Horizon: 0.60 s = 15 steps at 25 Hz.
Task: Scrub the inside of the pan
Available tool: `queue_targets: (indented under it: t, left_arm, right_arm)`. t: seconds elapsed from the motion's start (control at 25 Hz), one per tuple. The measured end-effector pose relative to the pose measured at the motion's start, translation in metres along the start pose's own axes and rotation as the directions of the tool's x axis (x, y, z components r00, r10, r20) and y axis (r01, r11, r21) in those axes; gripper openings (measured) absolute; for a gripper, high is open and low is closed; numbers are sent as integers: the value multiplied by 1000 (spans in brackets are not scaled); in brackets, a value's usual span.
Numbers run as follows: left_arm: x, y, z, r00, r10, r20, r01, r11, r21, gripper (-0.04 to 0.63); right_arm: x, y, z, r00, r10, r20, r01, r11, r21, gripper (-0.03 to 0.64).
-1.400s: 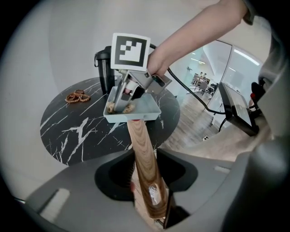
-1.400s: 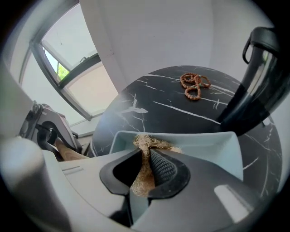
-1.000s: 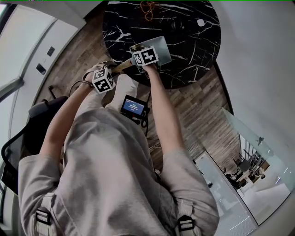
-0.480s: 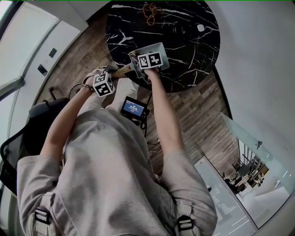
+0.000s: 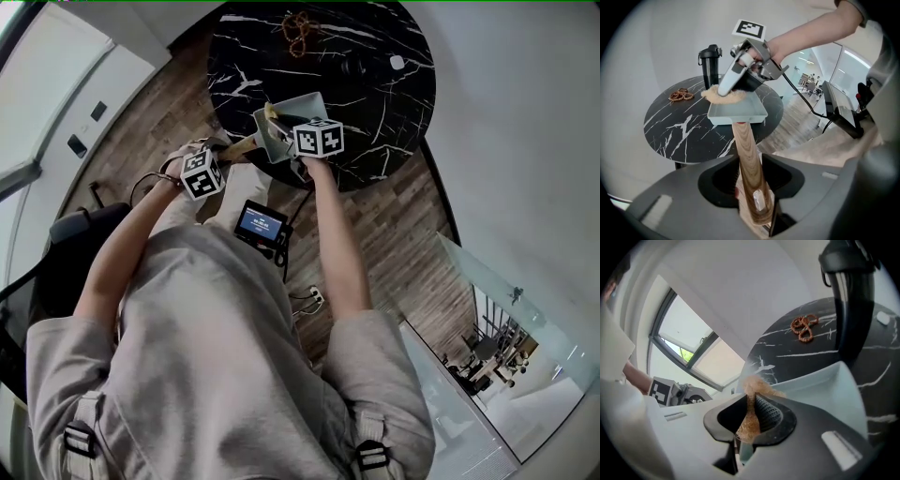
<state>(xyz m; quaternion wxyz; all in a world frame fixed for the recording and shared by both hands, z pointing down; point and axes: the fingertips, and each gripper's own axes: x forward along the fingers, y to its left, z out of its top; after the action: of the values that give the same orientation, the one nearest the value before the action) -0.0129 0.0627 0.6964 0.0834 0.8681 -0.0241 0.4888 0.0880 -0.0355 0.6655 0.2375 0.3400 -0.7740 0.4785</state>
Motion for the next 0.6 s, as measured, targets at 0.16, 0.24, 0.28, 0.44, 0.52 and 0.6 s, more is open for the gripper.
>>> queue_targets:
  t: [0.16,0.24,0.28,0.44,0.52,0.6]
  left_arm:
    - [0,1,1,1000,5,1,-5,1000,-13,149]
    - [0,1,1,1000,10,1,-10,1000,-17,149]
    - [0,1,1,1000,13,0,-13,1000,-19,147]
    - [0,1,1,1000,22,-5,-22,1000,-23,146]
    - [1,2,1,1000,25,-6,-25,999,-25,146]
    - [1,2,0,1000,27,-5,-27,999,-29,146]
  right_arm:
    - [-43,-48,10,957,-290,-14,276,923,-268,63]
    - [-58,-71,11,910,-415,-24,373,840,-395,64]
    - [-63,-80,11,886,-462,-30,403,801,-443,64]
    - [-65,-104,3,818,-570,-80,438,707,-555,69]
    - [-59,-111,-2,798,-593,-107,432,687,-585,73]
    - [-51,-116,-3,782,-612,-117,428,664,-612,77]
